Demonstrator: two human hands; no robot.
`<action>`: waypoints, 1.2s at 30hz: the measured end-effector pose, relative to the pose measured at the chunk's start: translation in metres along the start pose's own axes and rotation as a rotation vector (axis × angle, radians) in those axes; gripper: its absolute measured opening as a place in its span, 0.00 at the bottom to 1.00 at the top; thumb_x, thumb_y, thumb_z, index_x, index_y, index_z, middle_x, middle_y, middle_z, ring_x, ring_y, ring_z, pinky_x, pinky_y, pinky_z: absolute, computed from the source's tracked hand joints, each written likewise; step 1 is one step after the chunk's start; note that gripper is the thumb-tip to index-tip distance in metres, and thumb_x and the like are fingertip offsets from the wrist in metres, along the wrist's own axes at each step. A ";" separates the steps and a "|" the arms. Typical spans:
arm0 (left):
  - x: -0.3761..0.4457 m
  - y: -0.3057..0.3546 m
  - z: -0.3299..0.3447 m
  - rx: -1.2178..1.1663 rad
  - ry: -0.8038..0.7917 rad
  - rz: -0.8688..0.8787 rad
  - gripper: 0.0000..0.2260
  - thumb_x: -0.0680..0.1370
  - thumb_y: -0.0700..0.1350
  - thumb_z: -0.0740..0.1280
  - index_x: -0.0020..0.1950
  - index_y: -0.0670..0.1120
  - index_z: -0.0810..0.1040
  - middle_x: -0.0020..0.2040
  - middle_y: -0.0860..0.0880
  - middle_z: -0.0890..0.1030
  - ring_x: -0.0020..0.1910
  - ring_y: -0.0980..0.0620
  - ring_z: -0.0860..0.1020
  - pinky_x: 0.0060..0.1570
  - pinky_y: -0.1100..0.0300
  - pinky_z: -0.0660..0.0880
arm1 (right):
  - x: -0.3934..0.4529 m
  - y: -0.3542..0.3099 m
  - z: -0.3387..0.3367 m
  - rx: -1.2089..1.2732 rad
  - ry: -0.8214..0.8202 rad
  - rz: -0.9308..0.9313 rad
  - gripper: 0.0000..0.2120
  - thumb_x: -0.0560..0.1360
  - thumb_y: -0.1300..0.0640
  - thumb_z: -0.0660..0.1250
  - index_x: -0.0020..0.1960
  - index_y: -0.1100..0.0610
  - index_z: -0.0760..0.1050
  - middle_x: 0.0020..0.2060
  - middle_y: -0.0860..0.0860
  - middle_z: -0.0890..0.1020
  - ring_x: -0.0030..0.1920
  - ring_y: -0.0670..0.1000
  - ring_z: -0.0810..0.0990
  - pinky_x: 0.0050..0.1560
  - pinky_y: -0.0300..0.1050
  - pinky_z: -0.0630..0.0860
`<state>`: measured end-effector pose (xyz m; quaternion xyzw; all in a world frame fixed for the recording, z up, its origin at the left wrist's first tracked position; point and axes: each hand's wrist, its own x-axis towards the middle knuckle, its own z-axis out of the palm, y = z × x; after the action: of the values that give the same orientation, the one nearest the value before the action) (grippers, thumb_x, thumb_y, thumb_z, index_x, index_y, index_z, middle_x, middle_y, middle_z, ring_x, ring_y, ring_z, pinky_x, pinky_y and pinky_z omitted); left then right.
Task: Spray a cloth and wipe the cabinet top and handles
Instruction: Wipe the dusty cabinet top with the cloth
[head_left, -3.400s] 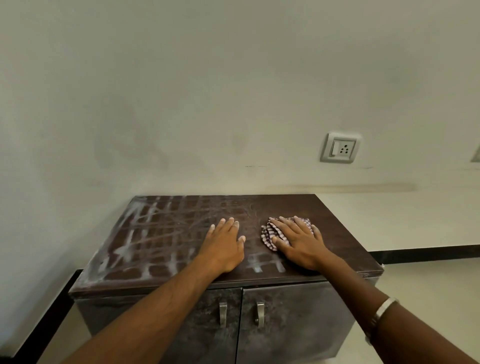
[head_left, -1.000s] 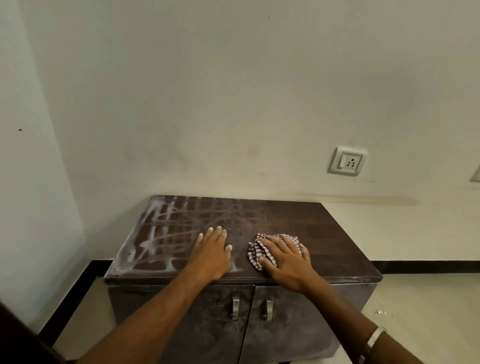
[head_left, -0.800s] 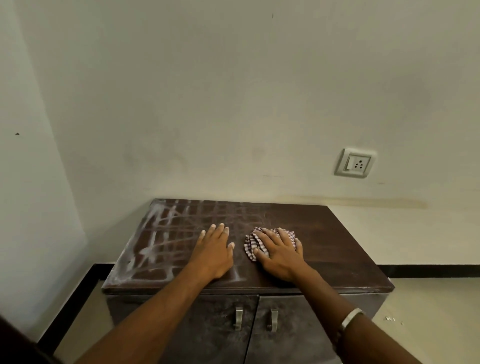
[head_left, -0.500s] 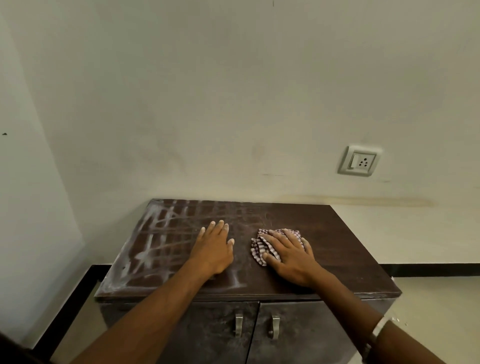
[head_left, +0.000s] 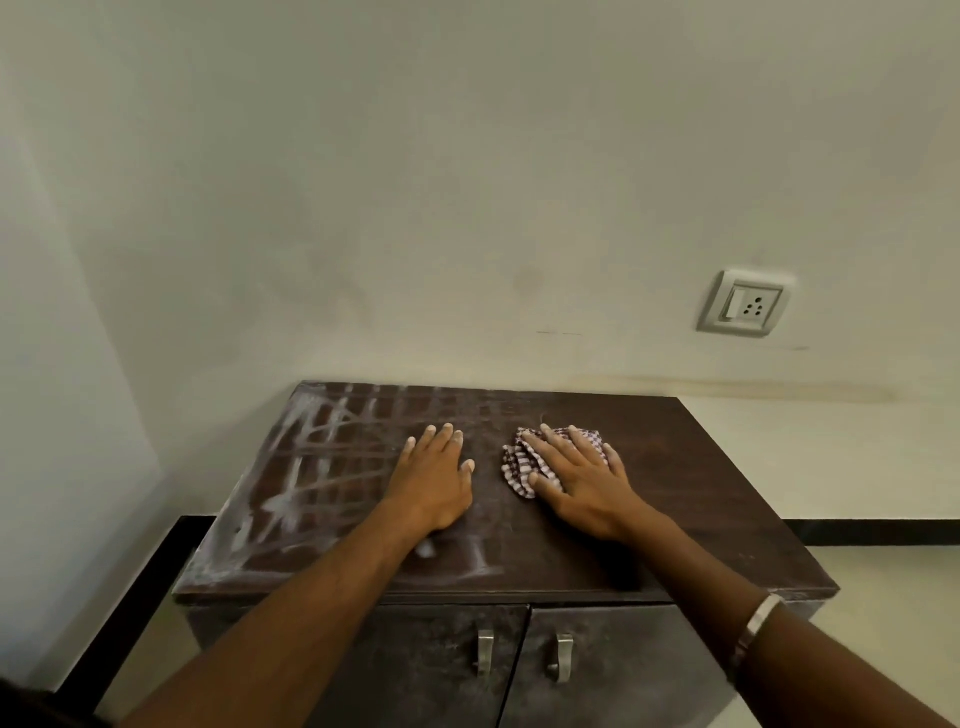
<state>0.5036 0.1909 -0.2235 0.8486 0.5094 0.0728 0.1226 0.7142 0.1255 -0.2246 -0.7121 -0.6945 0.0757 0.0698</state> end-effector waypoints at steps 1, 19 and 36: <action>0.001 -0.001 0.001 0.000 -0.002 -0.001 0.25 0.84 0.51 0.48 0.79 0.44 0.51 0.80 0.49 0.49 0.79 0.49 0.46 0.77 0.51 0.44 | 0.006 0.003 -0.002 0.001 0.004 0.027 0.25 0.80 0.37 0.46 0.75 0.32 0.44 0.78 0.39 0.46 0.78 0.47 0.40 0.74 0.58 0.36; 0.036 -0.007 0.002 0.000 0.026 0.015 0.25 0.83 0.51 0.49 0.79 0.44 0.53 0.80 0.48 0.51 0.79 0.48 0.48 0.76 0.50 0.45 | 0.065 0.013 -0.006 0.009 -0.003 0.088 0.26 0.79 0.38 0.48 0.76 0.35 0.48 0.78 0.40 0.50 0.78 0.47 0.43 0.74 0.60 0.38; 0.065 -0.014 -0.002 -0.006 0.022 0.000 0.25 0.84 0.51 0.49 0.79 0.43 0.53 0.80 0.47 0.50 0.79 0.48 0.47 0.76 0.49 0.45 | 0.106 0.026 -0.013 -0.008 0.000 0.151 0.26 0.79 0.38 0.49 0.76 0.38 0.50 0.78 0.42 0.52 0.78 0.48 0.45 0.74 0.63 0.40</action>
<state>0.5220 0.2551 -0.2258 0.8474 0.5105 0.0839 0.1196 0.7443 0.2310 -0.2186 -0.7627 -0.6391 0.0782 0.0611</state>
